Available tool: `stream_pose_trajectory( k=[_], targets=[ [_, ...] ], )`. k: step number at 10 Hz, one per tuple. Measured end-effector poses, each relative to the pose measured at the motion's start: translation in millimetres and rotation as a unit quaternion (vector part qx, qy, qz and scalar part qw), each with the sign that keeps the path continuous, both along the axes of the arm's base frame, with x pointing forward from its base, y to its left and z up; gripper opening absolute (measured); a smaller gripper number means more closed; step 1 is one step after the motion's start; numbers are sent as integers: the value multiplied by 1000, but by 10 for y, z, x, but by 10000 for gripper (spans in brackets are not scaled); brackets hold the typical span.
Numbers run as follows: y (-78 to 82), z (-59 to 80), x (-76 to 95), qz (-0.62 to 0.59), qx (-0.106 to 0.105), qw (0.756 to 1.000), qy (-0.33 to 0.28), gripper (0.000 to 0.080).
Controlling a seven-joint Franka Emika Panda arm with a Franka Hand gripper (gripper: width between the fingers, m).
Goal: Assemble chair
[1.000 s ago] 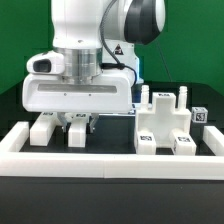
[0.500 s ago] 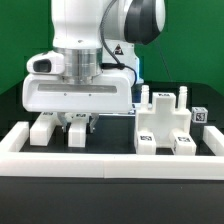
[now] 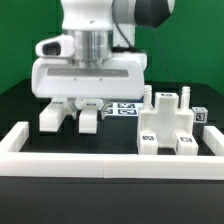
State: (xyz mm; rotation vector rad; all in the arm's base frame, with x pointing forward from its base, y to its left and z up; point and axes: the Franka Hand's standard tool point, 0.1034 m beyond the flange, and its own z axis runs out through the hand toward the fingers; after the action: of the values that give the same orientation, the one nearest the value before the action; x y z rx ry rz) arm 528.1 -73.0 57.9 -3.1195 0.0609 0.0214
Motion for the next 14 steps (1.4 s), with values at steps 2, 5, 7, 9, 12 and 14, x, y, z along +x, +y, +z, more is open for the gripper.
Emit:
stream_pose_trajectory(
  k=[2,5,7,9,12,14],
  targets=[
    [148,238,102,-16,10,1000,-6,290],
    [123,161,57,-15,9,1000,0,290],
    [136,212,67,-15,14,1000,6,290],
    [233,456,211,-17,24,1000,9,290],
    [527,653,379,-35,29,999,7,290],
    [496,624,359,-35,30,999,9,290]
  ],
)
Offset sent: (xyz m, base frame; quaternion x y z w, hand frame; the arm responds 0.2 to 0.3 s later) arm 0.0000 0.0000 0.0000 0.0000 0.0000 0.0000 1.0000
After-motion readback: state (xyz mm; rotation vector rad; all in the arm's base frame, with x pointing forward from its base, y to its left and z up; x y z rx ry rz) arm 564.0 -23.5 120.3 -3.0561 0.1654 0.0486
